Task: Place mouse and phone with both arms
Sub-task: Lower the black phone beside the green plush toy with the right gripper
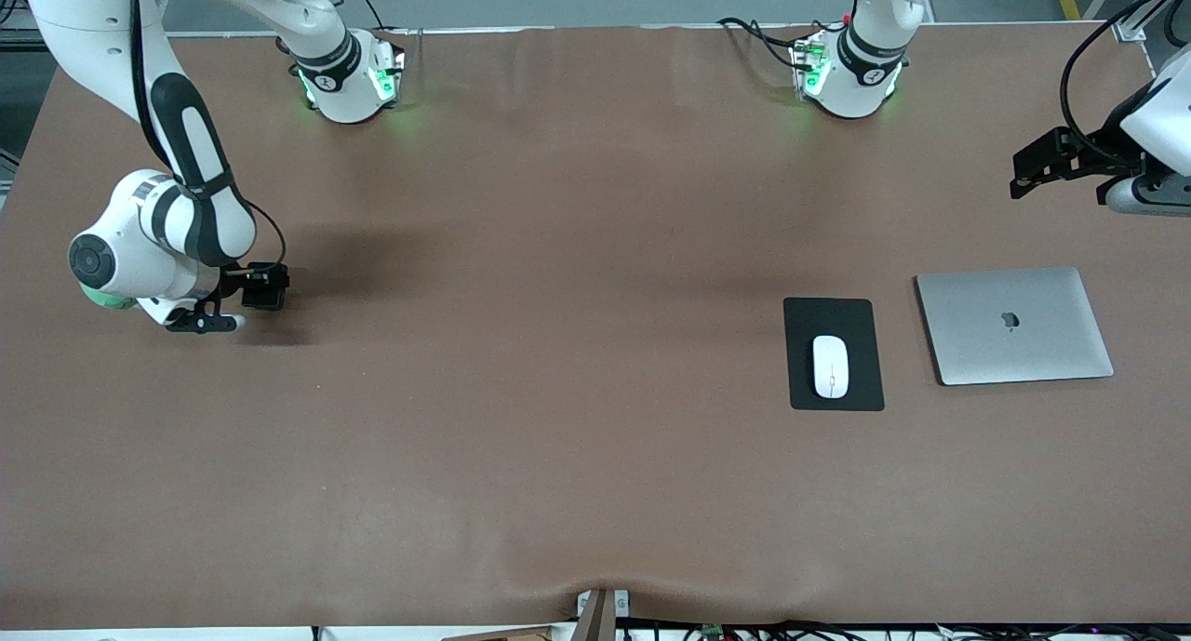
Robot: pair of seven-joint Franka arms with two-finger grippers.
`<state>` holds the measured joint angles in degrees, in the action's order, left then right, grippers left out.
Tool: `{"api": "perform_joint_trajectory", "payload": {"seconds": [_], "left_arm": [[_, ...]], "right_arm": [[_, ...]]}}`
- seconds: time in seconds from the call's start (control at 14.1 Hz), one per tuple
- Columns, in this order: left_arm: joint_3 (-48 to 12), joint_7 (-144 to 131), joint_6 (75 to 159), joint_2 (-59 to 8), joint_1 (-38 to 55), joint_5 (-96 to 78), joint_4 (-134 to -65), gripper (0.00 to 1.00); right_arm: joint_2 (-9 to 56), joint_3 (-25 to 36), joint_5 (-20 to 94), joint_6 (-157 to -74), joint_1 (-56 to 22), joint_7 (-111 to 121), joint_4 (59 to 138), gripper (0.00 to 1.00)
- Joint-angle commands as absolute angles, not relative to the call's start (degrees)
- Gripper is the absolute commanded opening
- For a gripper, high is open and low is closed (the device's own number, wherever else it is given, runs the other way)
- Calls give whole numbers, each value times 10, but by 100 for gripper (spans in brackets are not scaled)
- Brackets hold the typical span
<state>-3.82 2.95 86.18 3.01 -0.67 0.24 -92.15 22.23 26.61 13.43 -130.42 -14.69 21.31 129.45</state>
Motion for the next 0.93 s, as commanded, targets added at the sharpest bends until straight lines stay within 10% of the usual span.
{"api": "perform_joint_trajectory", "payload": {"seconds": [0.0,0.57,0.71,0.85], "left_arm": [[-46,33,868,34,-17,3,-925,100],[-45,31,867,33,-17,4,-925,100],[-45,31,867,32,-16,5,-925,100],[-47,31,867,29,-15,5,-924,100]], "right_arm": [[196,265,124,-1312,-146,214,1315,0],[217,263,124,-1363,-131,217,1338,0],[221,262,124,-1362,-131,217,1337,16],[228,261,125,-1361,-131,217,1336,76]]}}
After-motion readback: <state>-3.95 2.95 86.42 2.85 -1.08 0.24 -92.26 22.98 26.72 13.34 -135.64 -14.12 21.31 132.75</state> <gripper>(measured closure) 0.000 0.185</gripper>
